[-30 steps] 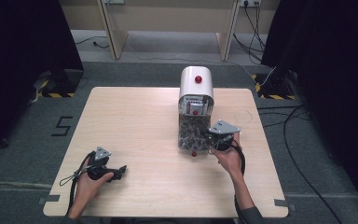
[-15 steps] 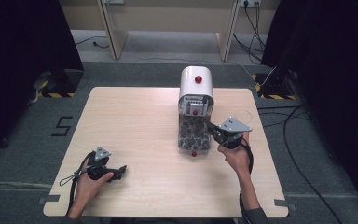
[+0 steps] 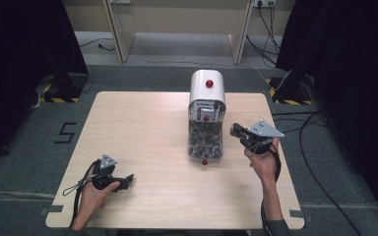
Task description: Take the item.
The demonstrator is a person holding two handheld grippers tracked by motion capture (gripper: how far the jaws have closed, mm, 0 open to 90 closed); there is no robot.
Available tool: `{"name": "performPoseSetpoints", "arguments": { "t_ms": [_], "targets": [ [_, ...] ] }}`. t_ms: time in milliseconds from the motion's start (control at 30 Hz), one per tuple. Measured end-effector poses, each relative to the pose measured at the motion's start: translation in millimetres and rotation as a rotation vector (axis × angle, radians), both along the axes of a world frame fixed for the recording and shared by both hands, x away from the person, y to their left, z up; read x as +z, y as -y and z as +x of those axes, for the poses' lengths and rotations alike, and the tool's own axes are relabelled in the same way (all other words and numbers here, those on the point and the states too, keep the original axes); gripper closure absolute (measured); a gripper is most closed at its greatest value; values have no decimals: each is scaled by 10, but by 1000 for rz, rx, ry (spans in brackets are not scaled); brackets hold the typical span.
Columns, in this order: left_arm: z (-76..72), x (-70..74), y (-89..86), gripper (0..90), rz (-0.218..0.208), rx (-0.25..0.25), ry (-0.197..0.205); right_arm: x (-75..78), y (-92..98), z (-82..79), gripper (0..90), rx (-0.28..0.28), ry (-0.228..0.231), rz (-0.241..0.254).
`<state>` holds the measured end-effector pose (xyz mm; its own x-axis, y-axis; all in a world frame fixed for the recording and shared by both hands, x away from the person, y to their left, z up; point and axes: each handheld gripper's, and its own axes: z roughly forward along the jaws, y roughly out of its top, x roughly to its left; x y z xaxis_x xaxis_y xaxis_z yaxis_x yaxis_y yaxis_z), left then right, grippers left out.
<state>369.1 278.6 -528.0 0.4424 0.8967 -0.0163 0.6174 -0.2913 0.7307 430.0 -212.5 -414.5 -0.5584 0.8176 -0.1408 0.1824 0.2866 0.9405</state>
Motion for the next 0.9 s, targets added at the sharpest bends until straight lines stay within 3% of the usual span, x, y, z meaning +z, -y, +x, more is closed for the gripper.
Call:
{"name": "performPoseSetpoints", "arguments": {
  "t_ms": [267, 667, 900],
  "targets": [
    [0, 0, 0, 0, 0, 0, 0, 36, 207, -5, 900, -58, 4, 0],
    [0, 0, 0, 0, 0, 0, 0, 122, 570, 194, 900, -176, -8, -3],
    [0, 0, 0, 0, 0, 0, 0, 133, 641, 294, 900, -209, -12, -3]
  ]
}}
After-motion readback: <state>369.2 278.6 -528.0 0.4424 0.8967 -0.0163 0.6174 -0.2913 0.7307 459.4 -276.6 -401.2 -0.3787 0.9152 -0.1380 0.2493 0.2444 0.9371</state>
